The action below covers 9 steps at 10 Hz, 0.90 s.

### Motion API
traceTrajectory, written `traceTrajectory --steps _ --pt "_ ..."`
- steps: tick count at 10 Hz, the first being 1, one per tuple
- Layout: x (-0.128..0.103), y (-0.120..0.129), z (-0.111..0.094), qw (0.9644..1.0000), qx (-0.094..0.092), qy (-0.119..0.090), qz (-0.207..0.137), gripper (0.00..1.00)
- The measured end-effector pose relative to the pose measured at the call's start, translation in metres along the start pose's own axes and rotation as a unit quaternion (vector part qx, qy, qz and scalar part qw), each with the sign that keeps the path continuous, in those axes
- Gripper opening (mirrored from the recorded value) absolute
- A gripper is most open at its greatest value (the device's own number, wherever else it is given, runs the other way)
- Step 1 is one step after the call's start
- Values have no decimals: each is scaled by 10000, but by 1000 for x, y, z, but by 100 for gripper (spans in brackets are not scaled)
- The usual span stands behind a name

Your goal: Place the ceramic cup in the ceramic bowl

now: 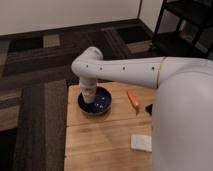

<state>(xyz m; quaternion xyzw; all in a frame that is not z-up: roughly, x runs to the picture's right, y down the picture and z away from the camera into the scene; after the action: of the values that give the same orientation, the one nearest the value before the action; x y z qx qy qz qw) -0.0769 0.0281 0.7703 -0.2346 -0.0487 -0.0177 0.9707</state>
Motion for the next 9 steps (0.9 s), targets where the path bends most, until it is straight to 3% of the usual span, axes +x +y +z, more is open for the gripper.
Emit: traceTrajectory --steps 2,9 --pt "10 0 8 9999 52 75 51 0" --pt "7 5 21 9999 76 69 7 0"
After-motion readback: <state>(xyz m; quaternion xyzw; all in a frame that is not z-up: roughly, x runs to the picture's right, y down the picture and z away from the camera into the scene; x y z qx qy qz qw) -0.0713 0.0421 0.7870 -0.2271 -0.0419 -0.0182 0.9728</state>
